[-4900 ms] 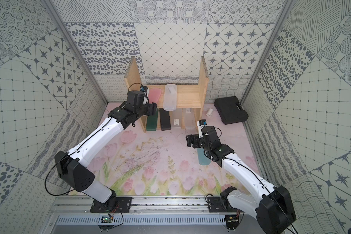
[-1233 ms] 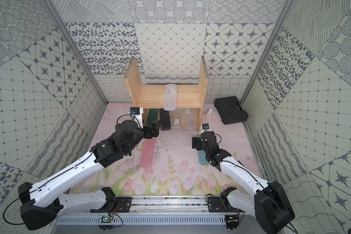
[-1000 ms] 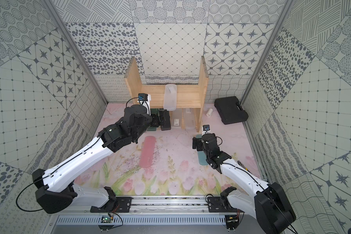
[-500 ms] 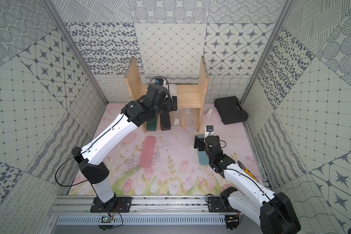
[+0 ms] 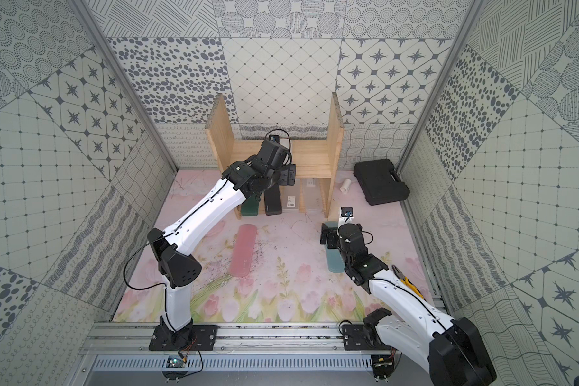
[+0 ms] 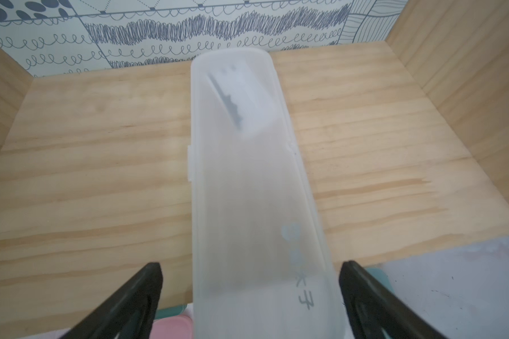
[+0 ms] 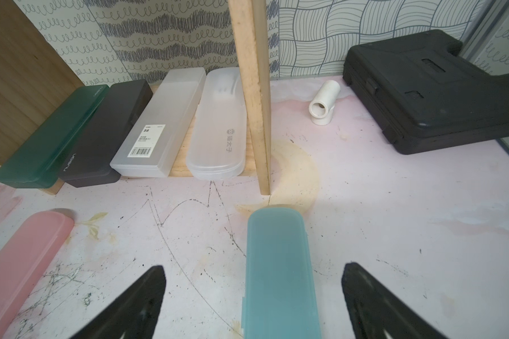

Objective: Remove the pencil cases from the shelf
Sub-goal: Pick up the pencil case from the shelf.

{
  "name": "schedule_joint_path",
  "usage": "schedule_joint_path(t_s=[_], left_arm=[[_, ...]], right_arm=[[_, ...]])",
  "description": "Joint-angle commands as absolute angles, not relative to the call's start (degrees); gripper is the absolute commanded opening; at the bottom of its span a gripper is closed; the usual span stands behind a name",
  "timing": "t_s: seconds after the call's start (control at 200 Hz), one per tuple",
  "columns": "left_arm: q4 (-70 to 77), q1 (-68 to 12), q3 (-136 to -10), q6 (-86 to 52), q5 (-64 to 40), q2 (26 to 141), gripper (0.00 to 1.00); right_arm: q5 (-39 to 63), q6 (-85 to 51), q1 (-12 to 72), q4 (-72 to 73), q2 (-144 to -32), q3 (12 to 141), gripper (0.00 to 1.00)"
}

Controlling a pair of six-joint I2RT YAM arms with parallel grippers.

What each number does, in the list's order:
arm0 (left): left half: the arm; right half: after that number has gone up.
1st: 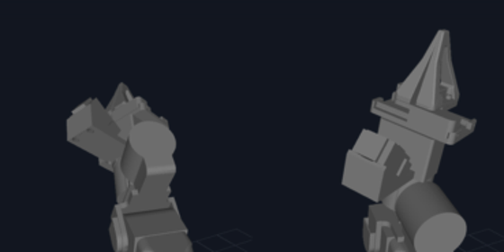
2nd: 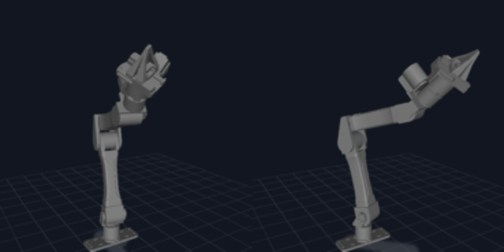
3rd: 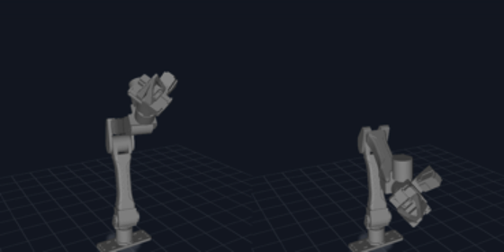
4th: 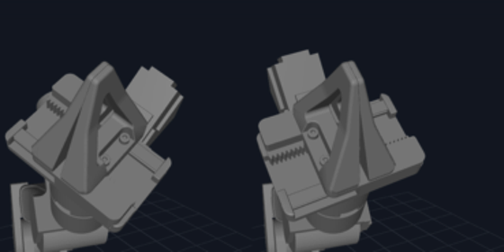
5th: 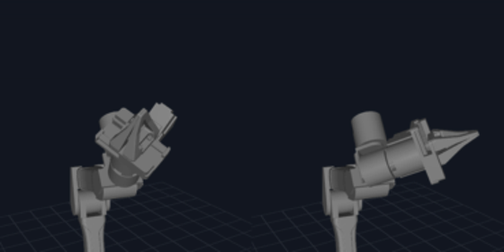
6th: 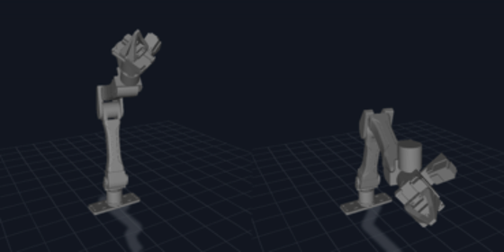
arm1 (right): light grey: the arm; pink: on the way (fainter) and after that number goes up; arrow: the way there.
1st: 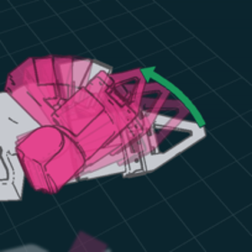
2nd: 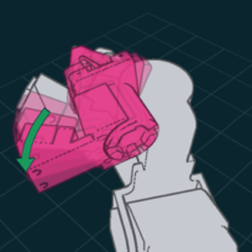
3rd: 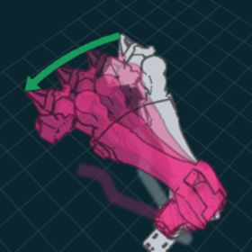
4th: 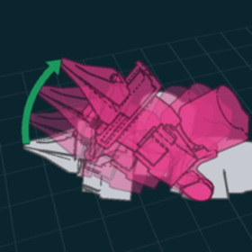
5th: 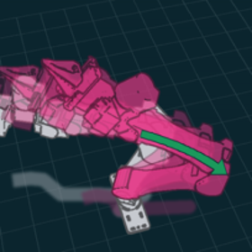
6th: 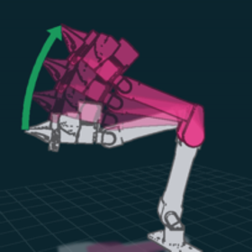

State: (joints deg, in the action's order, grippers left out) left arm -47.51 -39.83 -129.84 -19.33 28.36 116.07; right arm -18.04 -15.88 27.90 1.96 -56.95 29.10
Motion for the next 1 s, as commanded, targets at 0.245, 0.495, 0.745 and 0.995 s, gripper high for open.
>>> schedule_joint_path(t_s=[0.245, 0.495, 0.745, 0.995], left_arm=[[-47.9, -39.3, -134.2, -14.7, 29.9, 120.9, 0.98], [-48.4, -39.2, -136.0, -13.8, 31.1, 123.1, 0.88], [-48.3, -39.0, -135.9, -13.6, 31.0, 122.8, 0.77], [-44.2, -39.1, -130.8, -13.5, 29.3, 118.3, 0.76]], right_arm=[[-17.1, -16.4, 27.6, 3.4, -58.0, 28.9, 0.98], [-16.9, -16.6, 27.4, 3.7, -58.3, 28.8, 0.98], [-16.6, -16.6, 27.4, 3.9, -58.4, 28.8, 0.98], [-16.5, -16.5, 27.3, 3.8, -58.6, 28.8, 0.98]])
